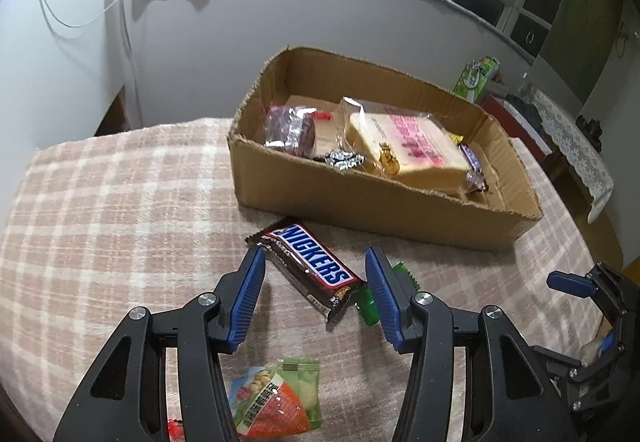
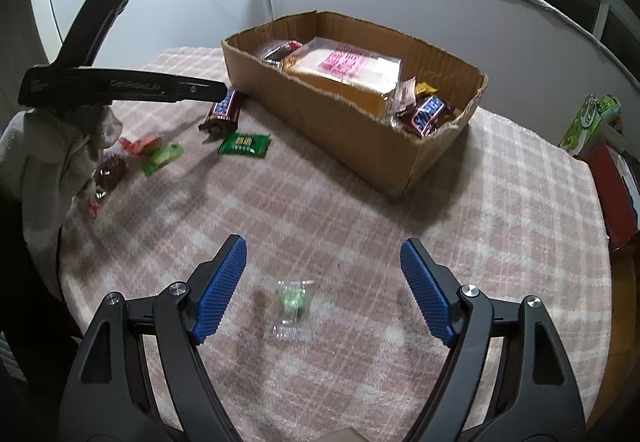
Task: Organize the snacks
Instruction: 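Move the left tool to the Snickers bar while the right tool approaches the clear wrapped candy, then grasp the Snickers bar with the left tool while the right tool grasps the clear candy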
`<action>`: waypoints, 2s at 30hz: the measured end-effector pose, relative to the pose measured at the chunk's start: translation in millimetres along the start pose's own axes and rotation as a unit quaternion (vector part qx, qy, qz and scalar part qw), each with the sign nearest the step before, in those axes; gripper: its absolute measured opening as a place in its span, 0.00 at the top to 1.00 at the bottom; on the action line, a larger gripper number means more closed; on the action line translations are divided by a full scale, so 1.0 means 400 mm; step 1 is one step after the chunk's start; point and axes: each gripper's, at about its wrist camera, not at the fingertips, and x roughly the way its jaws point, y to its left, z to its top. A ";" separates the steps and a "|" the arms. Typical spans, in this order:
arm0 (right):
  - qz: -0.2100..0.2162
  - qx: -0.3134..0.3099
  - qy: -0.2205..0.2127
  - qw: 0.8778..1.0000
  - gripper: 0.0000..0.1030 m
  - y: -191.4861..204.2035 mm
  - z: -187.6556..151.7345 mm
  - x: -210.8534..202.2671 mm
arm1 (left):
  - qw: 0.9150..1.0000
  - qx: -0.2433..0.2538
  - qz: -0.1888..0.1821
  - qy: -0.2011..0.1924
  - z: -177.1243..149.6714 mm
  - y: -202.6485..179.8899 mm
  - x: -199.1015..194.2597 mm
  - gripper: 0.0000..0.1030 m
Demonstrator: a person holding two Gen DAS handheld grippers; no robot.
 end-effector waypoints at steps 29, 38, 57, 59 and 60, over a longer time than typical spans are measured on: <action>0.007 -0.011 0.033 0.999 0.61 0.013 -0.059 0.031 | 1.000 0.016 0.018 0.019 -0.009 0.004 0.064 0.60; 0.003 -0.009 0.031 0.999 0.77 -0.001 -0.055 0.033 | 1.000 0.013 0.012 0.012 -0.025 0.035 0.046 0.69; 0.002 -0.009 0.027 1.000 0.78 0.005 -0.058 0.027 | 0.999 0.027 0.023 0.002 -0.052 0.035 0.019 0.73; 0.002 -0.006 0.025 1.000 0.78 0.004 -0.061 0.023 | 0.999 0.029 0.021 0.001 -0.052 0.029 0.014 0.73; 0.003 -0.005 0.025 1.000 0.78 0.004 -0.061 0.022 | 0.999 0.029 0.020 -0.002 -0.054 0.030 0.010 0.73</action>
